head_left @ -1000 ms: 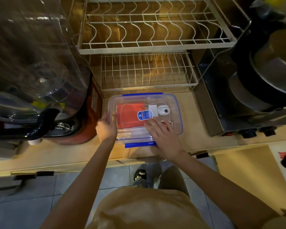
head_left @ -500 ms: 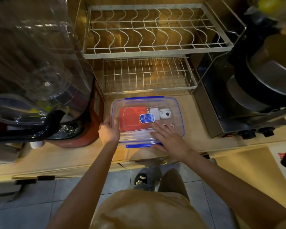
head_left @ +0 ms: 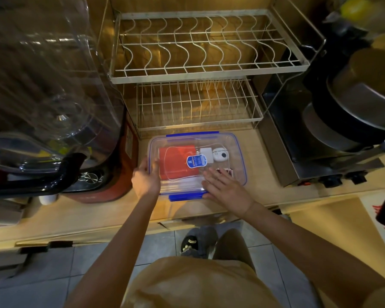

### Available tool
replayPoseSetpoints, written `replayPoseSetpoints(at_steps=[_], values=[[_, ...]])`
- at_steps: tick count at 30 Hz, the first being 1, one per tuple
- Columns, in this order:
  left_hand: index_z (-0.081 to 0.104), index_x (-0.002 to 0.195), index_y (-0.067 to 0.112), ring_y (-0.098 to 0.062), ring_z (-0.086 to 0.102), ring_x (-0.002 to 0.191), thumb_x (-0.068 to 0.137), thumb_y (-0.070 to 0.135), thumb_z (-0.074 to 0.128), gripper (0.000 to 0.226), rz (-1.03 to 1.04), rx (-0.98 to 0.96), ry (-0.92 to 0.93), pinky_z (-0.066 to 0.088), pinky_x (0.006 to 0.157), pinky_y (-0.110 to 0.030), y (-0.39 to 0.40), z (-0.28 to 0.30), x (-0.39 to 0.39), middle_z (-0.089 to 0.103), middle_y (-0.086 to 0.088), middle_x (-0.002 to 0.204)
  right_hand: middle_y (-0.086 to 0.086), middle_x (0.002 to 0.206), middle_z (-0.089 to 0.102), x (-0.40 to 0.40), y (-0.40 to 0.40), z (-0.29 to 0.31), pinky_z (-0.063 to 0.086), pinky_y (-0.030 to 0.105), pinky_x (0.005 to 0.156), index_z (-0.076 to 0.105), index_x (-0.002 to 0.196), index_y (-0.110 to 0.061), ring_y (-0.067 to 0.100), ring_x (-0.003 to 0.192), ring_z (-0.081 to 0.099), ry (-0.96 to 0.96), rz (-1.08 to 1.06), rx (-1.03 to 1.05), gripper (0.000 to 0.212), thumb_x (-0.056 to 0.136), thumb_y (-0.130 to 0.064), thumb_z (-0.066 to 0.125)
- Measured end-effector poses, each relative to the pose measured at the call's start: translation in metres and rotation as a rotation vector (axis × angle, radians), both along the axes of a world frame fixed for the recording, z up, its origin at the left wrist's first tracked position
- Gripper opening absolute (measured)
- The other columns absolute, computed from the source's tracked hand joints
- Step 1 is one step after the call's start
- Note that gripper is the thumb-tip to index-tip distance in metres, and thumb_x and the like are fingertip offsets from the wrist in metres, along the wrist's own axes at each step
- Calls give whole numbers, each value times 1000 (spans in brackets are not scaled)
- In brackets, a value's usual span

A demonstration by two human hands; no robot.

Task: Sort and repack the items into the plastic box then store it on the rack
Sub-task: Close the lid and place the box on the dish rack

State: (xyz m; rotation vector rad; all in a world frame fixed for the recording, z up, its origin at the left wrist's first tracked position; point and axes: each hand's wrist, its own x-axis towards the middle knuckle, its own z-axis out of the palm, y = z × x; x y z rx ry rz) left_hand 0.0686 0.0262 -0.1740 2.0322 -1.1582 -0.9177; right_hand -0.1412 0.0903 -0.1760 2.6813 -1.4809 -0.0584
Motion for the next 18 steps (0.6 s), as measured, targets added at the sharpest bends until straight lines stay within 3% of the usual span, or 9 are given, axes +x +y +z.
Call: replayPoseSetpoints(at_steps=[2, 4, 6, 8, 10, 12, 15, 18], values=[[47, 132, 14, -34, 55, 116, 90, 46, 47, 53, 6, -3, -3, 47, 92, -41, 1, 4, -1, 57, -19, 129, 10, 112, 72, 0, 2, 3, 49, 42, 94, 69, 101, -13, 24, 108, 66, -62, -16, 10, 40, 86, -37, 42], [47, 132, 13, -35, 55, 116, 90, 44, 47, 51, -1, -8, -3, 46, 92, -40, 2, 7, -2, 57, -20, 129, 7, 118, 69, 3, 5, 10, 43, 36, 102, 70, 105, -14, 22, 114, 63, -256, -90, 49, 37, 89, -35, 44], [48, 131, 14, -35, 57, 114, 91, 44, 46, 51, -28, -15, 0, 47, 89, -39, 2, 8, -2, 58, -20, 126, 5, 126, 64, 6, 5, 23, 38, 27, 104, 61, 120, -13, 19, 120, 57, -485, -285, 97, 33, 96, -27, 44], [47, 132, 15, -36, 57, 113, 91, 46, 44, 52, -70, 1, -1, 46, 88, -39, 0, 7, 2, 58, -21, 125, 6, 126, 59, 1, 0, 33, 44, 29, 96, 50, 128, -15, 19, 117, 55, -634, -532, 119, 34, 96, -23, 45], [47, 133, 15, -37, 54, 115, 91, 47, 42, 53, -135, 56, -27, 45, 92, -41, -2, 5, 10, 57, -23, 125, 6, 132, 53, -12, -10, 36, 42, 34, 98, 40, 136, -16, 22, 123, 48, -739, -759, 72, 48, 91, -24, 53], [49, 131, 16, -38, 53, 116, 89, 52, 42, 56, -180, 130, -20, 43, 96, -43, -2, 7, 17, 57, -22, 125, 10, 141, 45, -23, -19, 40, 40, 39, 103, 26, 144, -12, 27, 129, 43, -891, -960, 192, 69, 86, -26, 61], [50, 129, 16, -35, 54, 116, 88, 51, 47, 54, -220, 163, 31, 44, 99, -43, 1, 16, 23, 59, -19, 125, 15, 137, 49, -34, -25, 48, 50, 31, 76, 25, 144, -9, 27, 109, 59, -1361, -1164, 558, 76, 82, -15, 68], [45, 133, 21, -31, 54, 118, 88, 44, 52, 52, -253, 130, 100, 43, 102, -43, 4, 33, 24, 58, -14, 130, 16, 127, 54, -44, -28, 52, 47, 25, 63, 28, 144, -9, 29, 107, 59, -1435, -1219, 598, 81, 76, -6, 72]])
